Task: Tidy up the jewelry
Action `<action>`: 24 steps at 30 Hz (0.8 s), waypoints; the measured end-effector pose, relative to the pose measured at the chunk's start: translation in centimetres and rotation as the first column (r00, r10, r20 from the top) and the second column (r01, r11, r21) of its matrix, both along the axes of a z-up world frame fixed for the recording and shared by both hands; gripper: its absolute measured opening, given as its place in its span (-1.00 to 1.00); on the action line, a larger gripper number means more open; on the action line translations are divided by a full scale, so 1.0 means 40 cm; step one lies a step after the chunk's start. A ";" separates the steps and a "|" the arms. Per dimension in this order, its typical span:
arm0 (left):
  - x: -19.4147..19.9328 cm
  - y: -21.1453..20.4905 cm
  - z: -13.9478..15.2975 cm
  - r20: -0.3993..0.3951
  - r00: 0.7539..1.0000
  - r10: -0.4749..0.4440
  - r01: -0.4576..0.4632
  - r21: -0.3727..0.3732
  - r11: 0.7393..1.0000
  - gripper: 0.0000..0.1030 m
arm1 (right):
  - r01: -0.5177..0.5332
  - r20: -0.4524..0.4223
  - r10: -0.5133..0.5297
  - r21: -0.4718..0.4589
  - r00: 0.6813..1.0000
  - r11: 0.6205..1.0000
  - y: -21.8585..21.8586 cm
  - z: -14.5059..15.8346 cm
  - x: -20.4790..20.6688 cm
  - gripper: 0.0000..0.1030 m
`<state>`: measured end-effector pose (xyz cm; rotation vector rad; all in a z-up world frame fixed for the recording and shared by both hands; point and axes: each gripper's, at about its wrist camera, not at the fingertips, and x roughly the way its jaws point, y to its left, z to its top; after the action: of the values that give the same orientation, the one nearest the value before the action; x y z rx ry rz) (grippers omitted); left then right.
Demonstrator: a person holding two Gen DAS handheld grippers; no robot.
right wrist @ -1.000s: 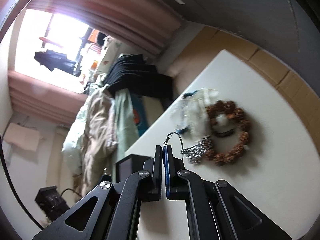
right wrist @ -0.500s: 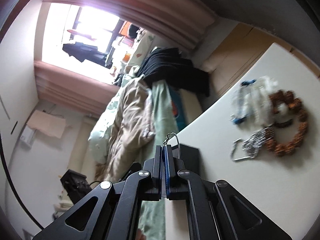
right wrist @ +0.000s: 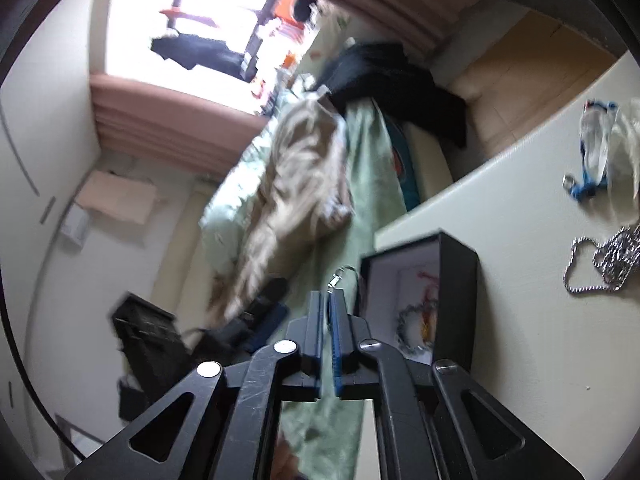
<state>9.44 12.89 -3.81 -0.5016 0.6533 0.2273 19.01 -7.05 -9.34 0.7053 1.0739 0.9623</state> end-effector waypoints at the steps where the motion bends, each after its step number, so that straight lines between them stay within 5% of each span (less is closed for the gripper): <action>1: 0.000 0.002 -0.001 -0.001 1.000 0.000 0.000 -0.001 1.000 0.62 | 0.000 -0.025 0.000 -0.015 1.000 1.000 0.000 -0.013 0.004 -0.01; 4: -0.002 0.003 -0.003 -0.003 1.000 -0.001 0.001 -0.001 1.000 0.62 | 0.072 -0.008 -0.072 -0.044 0.997 0.996 -0.033 -0.011 0.004 0.54; 24: 0.040 -0.143 -0.008 -0.013 0.989 -0.147 0.148 0.075 0.986 0.62 | 0.339 0.060 -0.334 -0.170 0.941 0.925 -0.307 0.047 0.006 0.55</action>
<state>11.05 7.16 -4.12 -0.3775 0.6831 0.1141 19.26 -19.32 -7.47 0.6968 0.9595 0.5714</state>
